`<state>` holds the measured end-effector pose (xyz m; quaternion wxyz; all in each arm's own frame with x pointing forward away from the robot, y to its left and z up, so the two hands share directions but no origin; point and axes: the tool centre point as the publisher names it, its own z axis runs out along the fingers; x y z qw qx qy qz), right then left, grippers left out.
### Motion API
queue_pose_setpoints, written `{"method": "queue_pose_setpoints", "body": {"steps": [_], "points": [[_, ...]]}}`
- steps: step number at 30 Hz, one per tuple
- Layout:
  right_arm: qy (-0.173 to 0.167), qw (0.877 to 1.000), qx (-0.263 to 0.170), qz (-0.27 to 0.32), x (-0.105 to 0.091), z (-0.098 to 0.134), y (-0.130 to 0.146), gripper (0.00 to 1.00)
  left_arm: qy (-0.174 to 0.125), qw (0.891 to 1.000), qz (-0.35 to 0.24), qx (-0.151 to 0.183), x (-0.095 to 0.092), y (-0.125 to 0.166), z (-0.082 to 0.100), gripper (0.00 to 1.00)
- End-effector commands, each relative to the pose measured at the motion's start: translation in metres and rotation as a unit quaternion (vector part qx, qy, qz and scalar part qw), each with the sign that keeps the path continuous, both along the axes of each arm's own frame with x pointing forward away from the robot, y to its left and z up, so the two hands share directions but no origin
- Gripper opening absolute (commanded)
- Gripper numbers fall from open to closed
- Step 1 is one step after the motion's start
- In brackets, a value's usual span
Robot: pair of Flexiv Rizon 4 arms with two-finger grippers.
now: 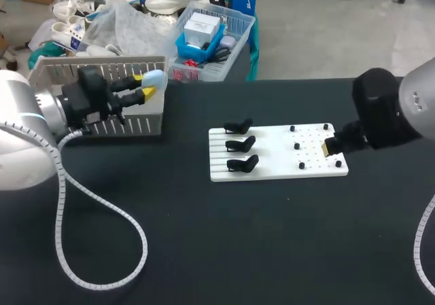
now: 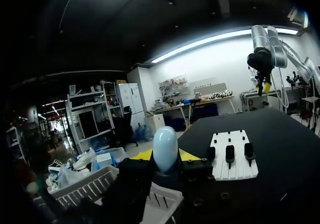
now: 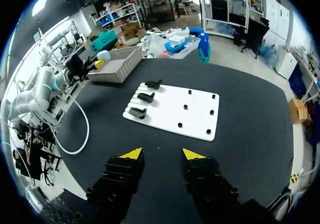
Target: Pick up each earbud case from the left stands, insert the matching earbuds, close the lid, and place the case in the box.
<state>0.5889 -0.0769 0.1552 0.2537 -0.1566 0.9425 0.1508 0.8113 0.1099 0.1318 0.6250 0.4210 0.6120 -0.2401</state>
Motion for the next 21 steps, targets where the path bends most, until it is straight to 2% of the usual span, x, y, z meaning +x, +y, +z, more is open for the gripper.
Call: {"method": "queue_pose_setpoints", "body": {"steps": [1,9,11,17,21], "points": [[-0.012,1.000,-0.007,-0.019,0.001,-0.004,0.001,0.45,-0.010,0.996,0.091,-0.004,0.006,0.016,-0.002,0.00],[-0.012,0.999,0.010,-0.035,-0.002,-0.010,-0.006,0.45,0.025,0.992,0.118,0.021,0.021,0.037,-0.014,0.00],[-0.013,0.999,0.011,-0.034,-0.001,-0.010,-0.006,0.45,0.025,0.991,0.129,0.002,0.025,0.044,-0.016,0.00],[-0.015,0.999,0.014,-0.040,0.001,-0.010,-0.008,0.46,0.052,0.990,0.126,0.032,0.036,0.052,-0.025,0.00],[-0.014,0.999,0.012,-0.045,0.002,-0.011,-0.009,0.46,0.062,0.989,0.132,0.033,0.042,0.057,-0.033,0.00]]}}
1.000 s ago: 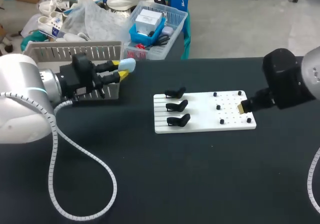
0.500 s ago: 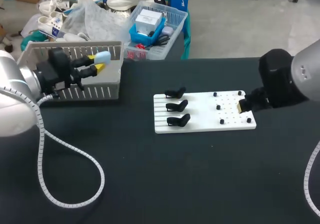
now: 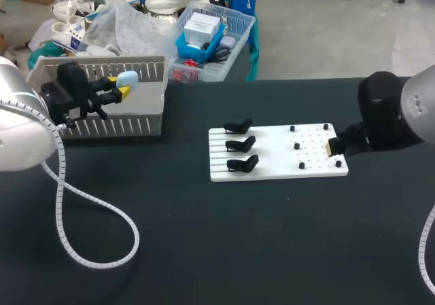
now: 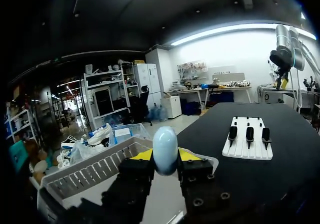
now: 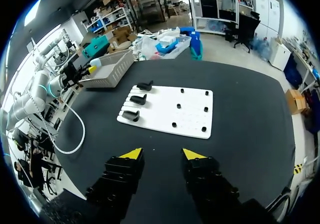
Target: Pick up each earbud case from the left stands, insert the matching earbuds, close the lid, and place the case in the box.
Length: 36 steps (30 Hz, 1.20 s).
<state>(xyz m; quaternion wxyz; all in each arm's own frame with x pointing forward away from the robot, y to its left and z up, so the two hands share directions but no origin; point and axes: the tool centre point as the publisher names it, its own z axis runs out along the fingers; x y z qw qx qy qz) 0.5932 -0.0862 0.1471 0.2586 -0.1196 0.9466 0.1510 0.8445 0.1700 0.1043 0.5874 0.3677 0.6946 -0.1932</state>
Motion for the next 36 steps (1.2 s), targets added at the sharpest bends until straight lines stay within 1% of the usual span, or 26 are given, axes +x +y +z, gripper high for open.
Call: {"method": "queue_pose_setpoints", "body": {"steps": [1,2,3,5,6,13,15,16,17,18,19,20,25,28,29,30,31,33,34,36], "points": [[-0.015,1.000,0.001,-0.011,-0.002,-0.003,0.000,0.46,-0.005,0.999,0.045,0.006,0.010,-0.002,-0.008,0.00],[-0.013,1.000,0.000,-0.013,-0.002,-0.004,0.000,0.46,-0.002,0.999,0.046,0.007,0.011,-0.001,-0.010,0.00],[-0.012,1.000,-0.001,-0.015,-0.002,-0.004,-0.001,0.46,0.007,0.999,0.050,0.014,0.013,0.000,-0.012,0.00],[-0.010,1.000,0.000,-0.019,-0.001,-0.005,-0.001,0.45,0.017,0.998,0.050,0.016,0.016,0.003,-0.017,0.00],[-0.009,1.000,0.000,-0.021,-0.001,-0.006,-0.002,0.46,0.029,0.998,0.051,0.026,0.019,0.005,-0.022,0.00],[-0.003,1.000,-0.003,-0.026,0.002,-0.008,0.000,0.45,0.043,0.997,0.051,0.022,0.027,0.011,-0.033,0.00],[-0.002,1.000,-0.004,-0.027,0.003,-0.008,0.001,0.45,0.054,0.997,0.051,0.027,0.029,0.012,-0.035,0.01],[-0.002,1.000,-0.003,-0.027,0.003,-0.008,0.001,0.45,0.058,0.997,0.049,0.026,0.029,0.012,-0.035,0.15],[-0.002,1.000,-0.003,-0.028,0.003,-0.008,0.001,0.45,0.060,0.997,0.051,0.022,0.030,0.012,-0.036,0.39],[-0.002,1.000,-0.003,-0.028,0.003,-0.008,0.001,0.45,0.060,0.997,0.051,0.022,0.030,0.013,-0.036,0.73],[-0.002,1.000,-0.003,-0.029,0.003,-0.008,0.001,0.45,0.062,0.997,0.051,0.021,0.030,0.013,-0.037,0.93],[-0.002,1.000,-0.003,-0.029,0.003,-0.008,0.001,0.45,0.062,0.997,0.051,0.018,0.030,0.013,-0.037,1.00],[-0.001,1.000,-0.002,-0.029,0.004,-0.009,0.001,0.45,0.057,0.997,0.055,0.016,0.028,0.019,-0.033,1.00],[0.000,1.000,0.000,-0.029,0.006,-0.009,0.001,0.48,0.042,0.998,0.051,0.007,0.026,0.018,-0.026,1.00],[0.000,1.000,0.001,-0.029,0.006,-0.009,0.001,0.55,0.034,0.998,0.047,-0.003,0.025,0.017,-0.024,1.00],[0.001,1.000,0.002,-0.029,0.007,-0.009,0.001,0.76,0.029,0.999,0.039,-0.013,0.024,0.014,-0.023,1.00],[0.001,1.000,0.002,-0.029,0.008,-0.009,0.001,1.00,0.019,0.999,0.032,-0.023,0.022,0.011,-0.020,1.00],[0.000,1.000,0.004,-0.021,0.008,-0.007,0.002,1.00,0.009,0.999,0.011,-0.039,0.018,0.003,-0.013,1.00],[0.000,1.000,0.003,-0.022,0.009,-0.007,0.003,1.00,0.017,0.999,0.011,-0.033,0.015,0.000,-0.012,1.00],[0.000,1.000,0.001,-0.020,0.010,-0.006,0.004,1.00,0.019,0.999,0.007,-0.039,0.013,-0.001,-0.012,1.00]]}}
